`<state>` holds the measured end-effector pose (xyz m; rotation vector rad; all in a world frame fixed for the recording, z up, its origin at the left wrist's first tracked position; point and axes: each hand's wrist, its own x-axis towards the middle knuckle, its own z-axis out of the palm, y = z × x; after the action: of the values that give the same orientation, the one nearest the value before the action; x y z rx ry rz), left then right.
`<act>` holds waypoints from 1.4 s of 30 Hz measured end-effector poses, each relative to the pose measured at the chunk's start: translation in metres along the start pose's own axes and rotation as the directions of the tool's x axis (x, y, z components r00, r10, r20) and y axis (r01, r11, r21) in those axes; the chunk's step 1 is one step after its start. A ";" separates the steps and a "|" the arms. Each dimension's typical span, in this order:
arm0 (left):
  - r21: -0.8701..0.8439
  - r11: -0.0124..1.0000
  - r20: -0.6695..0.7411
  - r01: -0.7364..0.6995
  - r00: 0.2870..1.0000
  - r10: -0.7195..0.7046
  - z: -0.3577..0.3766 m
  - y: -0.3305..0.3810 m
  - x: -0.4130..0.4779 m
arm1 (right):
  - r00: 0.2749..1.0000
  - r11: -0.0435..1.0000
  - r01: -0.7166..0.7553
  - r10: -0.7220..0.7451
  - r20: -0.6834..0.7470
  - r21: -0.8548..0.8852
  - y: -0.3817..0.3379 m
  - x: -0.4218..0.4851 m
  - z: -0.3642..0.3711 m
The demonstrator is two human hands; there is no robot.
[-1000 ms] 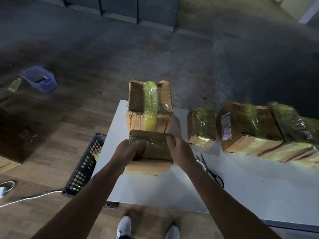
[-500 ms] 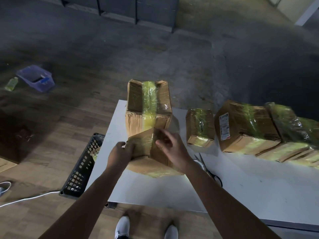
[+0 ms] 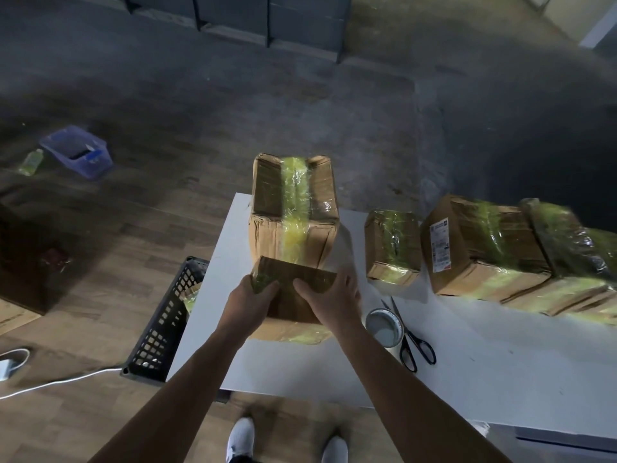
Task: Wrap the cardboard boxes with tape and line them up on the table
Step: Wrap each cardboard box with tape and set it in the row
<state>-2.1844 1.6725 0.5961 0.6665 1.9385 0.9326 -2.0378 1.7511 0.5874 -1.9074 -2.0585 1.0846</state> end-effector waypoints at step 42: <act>-0.520 0.810 0.229 0.269 0.958 -0.172 0.006 -0.042 0.009 | 0.933 0.613 -0.336 0.112 0.343 0.715 0.069 0.000 -0.056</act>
<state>-2.1875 1.6568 0.5556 0.1675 1.4503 1.1684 -1.9510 1.7701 0.5882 -1.6085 -1.0784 1.9670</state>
